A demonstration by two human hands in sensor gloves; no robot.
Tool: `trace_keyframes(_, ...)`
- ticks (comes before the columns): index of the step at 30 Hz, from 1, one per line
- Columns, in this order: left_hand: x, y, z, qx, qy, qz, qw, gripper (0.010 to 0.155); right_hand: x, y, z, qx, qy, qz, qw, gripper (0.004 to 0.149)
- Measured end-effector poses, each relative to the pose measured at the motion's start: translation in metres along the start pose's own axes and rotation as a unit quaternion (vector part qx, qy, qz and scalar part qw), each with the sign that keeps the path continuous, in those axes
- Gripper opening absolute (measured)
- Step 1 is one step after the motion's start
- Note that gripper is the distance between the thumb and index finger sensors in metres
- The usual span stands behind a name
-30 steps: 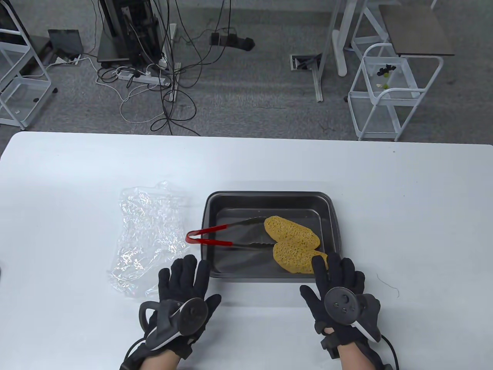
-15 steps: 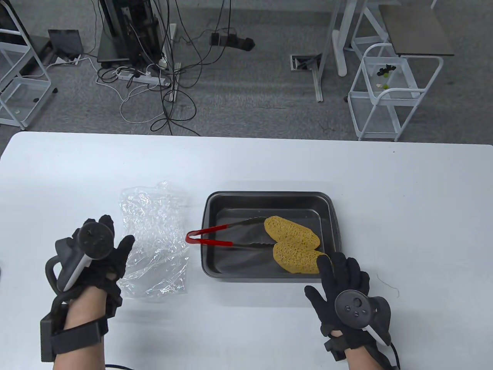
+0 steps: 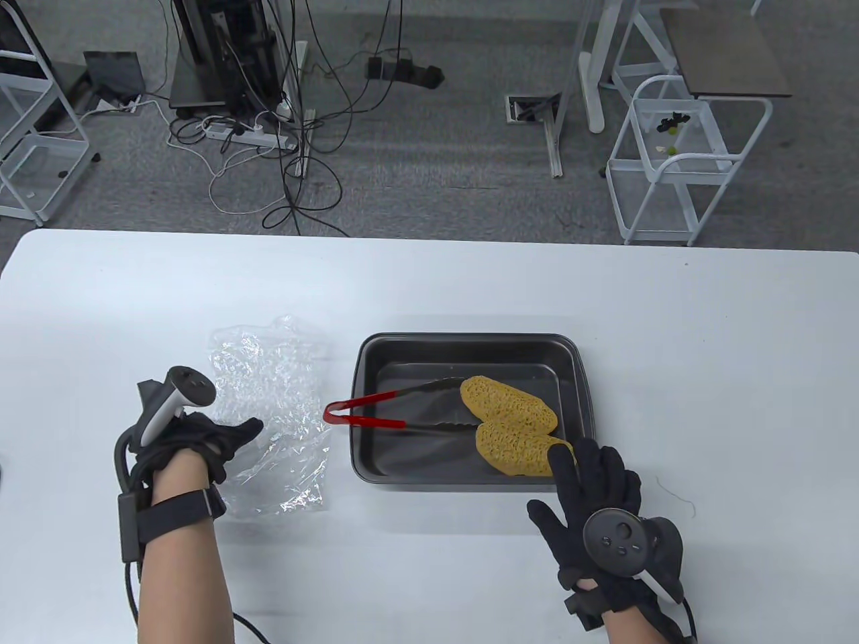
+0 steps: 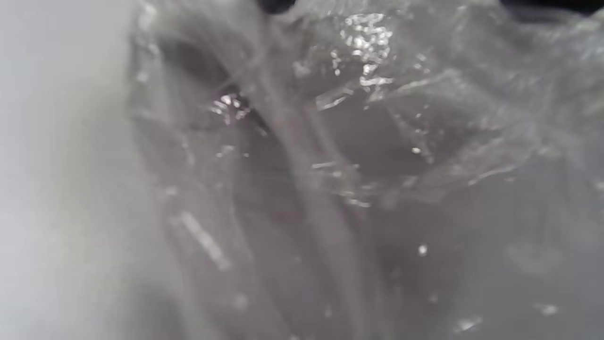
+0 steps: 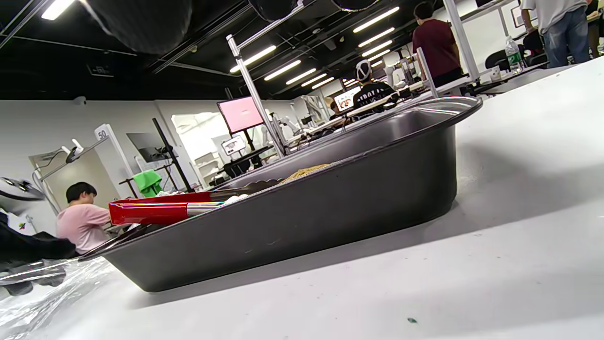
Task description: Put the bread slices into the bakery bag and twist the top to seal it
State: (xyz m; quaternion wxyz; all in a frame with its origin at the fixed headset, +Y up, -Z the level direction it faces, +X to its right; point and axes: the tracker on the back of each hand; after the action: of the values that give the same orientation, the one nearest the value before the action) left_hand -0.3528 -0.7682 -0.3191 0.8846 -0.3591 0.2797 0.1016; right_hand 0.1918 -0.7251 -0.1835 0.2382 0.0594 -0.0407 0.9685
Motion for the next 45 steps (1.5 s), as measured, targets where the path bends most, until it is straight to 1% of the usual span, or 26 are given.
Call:
trace_keyframes(3, 0.005, -0.016, -0.012, 0.008, 0.012, -0.017, 1.0, 0.121, 0.002, 0.0, 0.0, 0.001, -0.005, 0.0, 1.0, 0.081)
trace_keyframes(4, 0.007, -0.019, -0.012, 0.026, 0.022, -0.022, 0.999, 0.119, 0.003, 0.0, 0.0, 0.0, -0.006, 0.0, 1.0, 0.081)
trace_keyframes(5, 0.011, -0.023, -0.011, 0.077, 0.039, -0.042, 0.995, 0.115, 0.004, 0.0, 0.0, 0.001, -0.007, 0.001, 1.0, 0.081)
trace_keyframes(6, 0.013, -0.025, -0.009, 0.112, 0.029, -0.057, 0.992, 0.114, 0.005, 0.001, 0.001, 0.003, -0.009, 0.002, 1.0, 0.081)
trace_keyframes(7, 0.013, -0.027, -0.008, 0.131, 0.024, -0.053, 0.99, 0.111, 0.005, 0.001, 0.001, 0.003, -0.01, 0.002, 1.0, 0.081)
trace_keyframes(8, 0.013, -0.029, -0.005, 0.157, 0.015, -0.034, 0.987, 0.107, 0.006, 0.002, 0.001, 0.005, -0.011, 0.003, 1.0, 0.081)
trace_keyframes(9, 0.012, -0.03, -0.004, 0.17, 0.006, -0.024, 0.985, 0.103, 0.006, 0.002, 0.002, 0.007, -0.013, 0.003, 1.0, 0.081)
trace_keyframes(12, 0.009, -0.033, 0.003, 0.231, -0.006, 0.002, 0.973, 0.082, 0.007, 0.003, 0.003, 0.007, -0.014, 0.002, 1.0, 0.081)
trace_keyframes(15, 0.007, -0.036, 0.011, 0.26, -0.013, 0.02, 0.965, 0.06, 0.007, 0.003, 0.004, 0.008, -0.014, -0.003, 1.0, 0.081)
trace_keyframes(17, 0.004, -0.036, 0.015, 0.268, -0.02, 0.019, 0.963, 0.053, 0.006, 0.003, 0.004, 0.008, -0.012, -0.006, 1.0, 0.081)
trace_keyframes(19, -0.001, -0.032, 0.022, 0.277, -0.031, 0.031, 0.96, 0.051, 0.004, 0.003, 0.004, 0.008, -0.01, -0.009, 1.0, 0.081)
trace_keyframes(21, -0.008, -0.022, 0.033, 0.287, -0.037, 0.048, 0.956, 0.05, 0.002, 0.003, 0.003, 0.011, -0.005, -0.011, 1.0, 0.081)
trace_keyframes(24, -0.02, -0.001, 0.055, 0.306, -0.043, 0.068, 0.949, 0.049, -0.001, 0.004, 0.002, 0.014, 0.0, -0.014, 1.0, 0.081)
trace_keyframes(26, -0.028, 0.017, 0.074, 0.317, -0.085, 0.08, 0.941, 0.049, -0.003, 0.004, 0.001, 0.016, 0.005, -0.016, 1.0, 0.081)
trace_keyframes(28, -0.032, 0.03, 0.093, 0.341, -0.11, 0.084, 0.93, 0.048, -0.004, 0.004, 0.002, 0.014, 0.008, -0.019, 1.0, 0.081)
trace_keyframes(30, -0.032, 0.042, 0.116, 0.364, -0.146, 0.077, 0.916, 0.048, -0.006, 0.003, 0.002, 0.013, 0.01, -0.023, 1.0, 0.081)
trace_keyframes(32, -0.029, 0.048, 0.14, 0.388, -0.19, 0.059, 0.9, 0.048, -0.007, 0.002, 0.002, 0.011, 0.011, -0.031, 0.999, 0.081)
trace_keyframes(34, -0.02, 0.047, 0.162, 0.408, -0.228, 0.023, 0.884, 0.049, -0.009, 0.001, 0.002, 0.012, 0.011, -0.041, 0.999, 0.081)
trace_keyframes(35, -0.013, 0.044, 0.176, 0.423, -0.241, -0.01, 0.873, 0.049, -0.01, 0.001, 0.002, 0.011, 0.011, -0.046, 0.999, 0.081)
trace_keyframes(36, -0.009, 0.041, 0.184, 0.434, -0.247, -0.034, 0.866, 0.049, -0.01, 0.001, 0.002, 0.01, 0.01, -0.051, 0.999, 0.08)
trace_keyframes(37, 0.0, 0.033, 0.198, 0.452, -0.261, -0.079, 0.849, 0.05, -0.012, 0.0, 0.002, 0.006, 0.009, -0.06, 0.998, 0.08)
trace_keyframes(38, 0.006, 0.028, 0.207, 0.463, -0.269, -0.111, 0.837, 0.05, -0.013, -0.001, 0.002, 0.004, 0.008, -0.066, 0.998, 0.08)
trace_keyframes(42, 0.035, -0.014, 0.247, 0.516, -0.308, -0.248, 0.76, 0.051, -0.018, -0.003, 0.003, -0.005, 0.006, -0.098, 0.995, 0.08)
trace_keyframes(43, 0.04, -0.023, 0.253, 0.521, -0.316, -0.268, 0.746, 0.051, -0.019, -0.004, 0.003, -0.008, 0.005, -0.105, 0.994, 0.08)
trace_keyframes(44, 0.047, -0.038, 0.262, 0.527, -0.331, -0.299, 0.723, 0.051, -0.02, -0.005, 0.003, -0.011, 0.004, -0.115, 0.993, 0.08)
trace_keyframes(45, 0.051, -0.047, 0.267, 0.533, -0.338, -0.321, 0.706, 0.051, -0.021, -0.005, 0.003, -0.013, 0.003, -0.124, 0.992, 0.08)
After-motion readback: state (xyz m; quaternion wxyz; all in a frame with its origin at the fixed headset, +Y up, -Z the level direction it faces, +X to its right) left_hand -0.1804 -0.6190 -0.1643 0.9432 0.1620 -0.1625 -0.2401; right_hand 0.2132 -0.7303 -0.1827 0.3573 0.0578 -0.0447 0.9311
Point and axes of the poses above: the tracker on the back of each hand, its own x axis roughly to the thumb side, its own z axis roughly from the fingertips to the wrist, y = z × x, and after that the axes turned 6 degrees about y, right-handed
